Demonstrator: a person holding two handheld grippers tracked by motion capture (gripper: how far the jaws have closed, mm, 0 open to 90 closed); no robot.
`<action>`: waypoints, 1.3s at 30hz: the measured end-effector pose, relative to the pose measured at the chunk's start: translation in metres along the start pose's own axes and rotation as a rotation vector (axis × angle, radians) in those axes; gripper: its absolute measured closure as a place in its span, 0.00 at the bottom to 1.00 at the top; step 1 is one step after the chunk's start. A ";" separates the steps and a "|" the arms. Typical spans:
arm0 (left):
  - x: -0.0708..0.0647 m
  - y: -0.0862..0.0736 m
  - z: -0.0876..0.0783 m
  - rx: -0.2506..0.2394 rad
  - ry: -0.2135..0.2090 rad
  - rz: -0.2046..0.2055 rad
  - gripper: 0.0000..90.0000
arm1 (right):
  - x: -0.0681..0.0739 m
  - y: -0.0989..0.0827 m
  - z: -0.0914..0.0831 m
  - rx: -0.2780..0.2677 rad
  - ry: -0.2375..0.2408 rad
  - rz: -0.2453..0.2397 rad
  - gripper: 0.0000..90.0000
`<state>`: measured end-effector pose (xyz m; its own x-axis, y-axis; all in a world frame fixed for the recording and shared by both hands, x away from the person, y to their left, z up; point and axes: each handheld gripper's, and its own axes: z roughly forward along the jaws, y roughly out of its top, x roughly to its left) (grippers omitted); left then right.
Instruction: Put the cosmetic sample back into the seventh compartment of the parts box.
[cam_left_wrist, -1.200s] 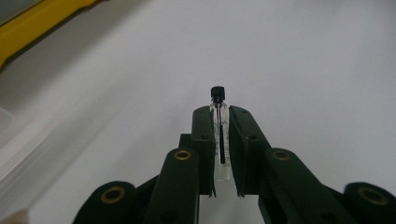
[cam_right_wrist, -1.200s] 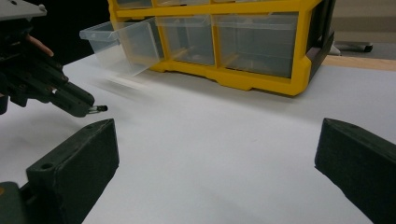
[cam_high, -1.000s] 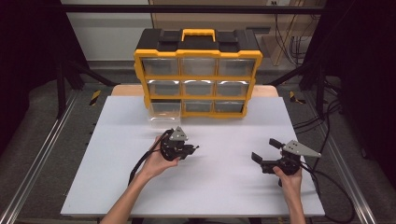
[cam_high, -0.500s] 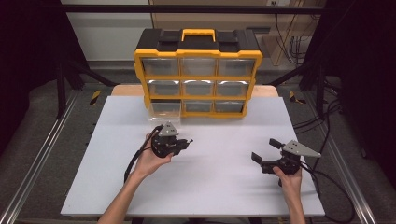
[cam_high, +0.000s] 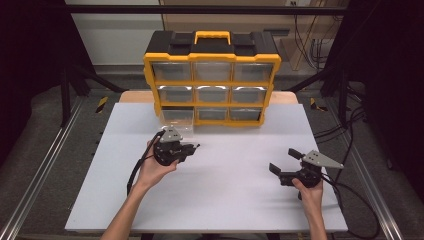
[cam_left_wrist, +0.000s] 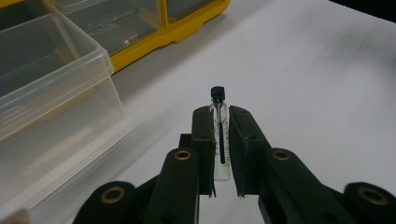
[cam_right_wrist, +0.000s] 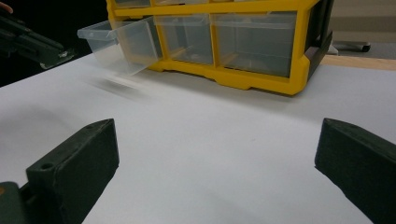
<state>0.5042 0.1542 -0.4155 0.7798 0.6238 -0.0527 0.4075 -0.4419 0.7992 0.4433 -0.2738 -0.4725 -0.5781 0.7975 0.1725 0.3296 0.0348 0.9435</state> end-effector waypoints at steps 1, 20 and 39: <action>0.001 0.000 -0.001 -0.002 0.004 -0.002 0.89 | 0.000 0.000 0.000 0.000 0.000 0.000 0.00; 0.011 0.004 -0.021 -0.035 0.063 -0.032 0.89 | 0.000 0.000 0.000 0.003 0.000 -0.001 0.00; 0.022 0.008 -0.022 -0.044 0.092 -0.059 0.89 | 0.000 0.000 0.001 0.009 -0.001 0.002 0.00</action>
<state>0.5139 0.1784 -0.3970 0.7075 0.7052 -0.0468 0.4286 -0.3755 0.8218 0.4435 -0.2731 -0.4730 -0.5771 0.7980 0.1738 0.3373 0.0391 0.9406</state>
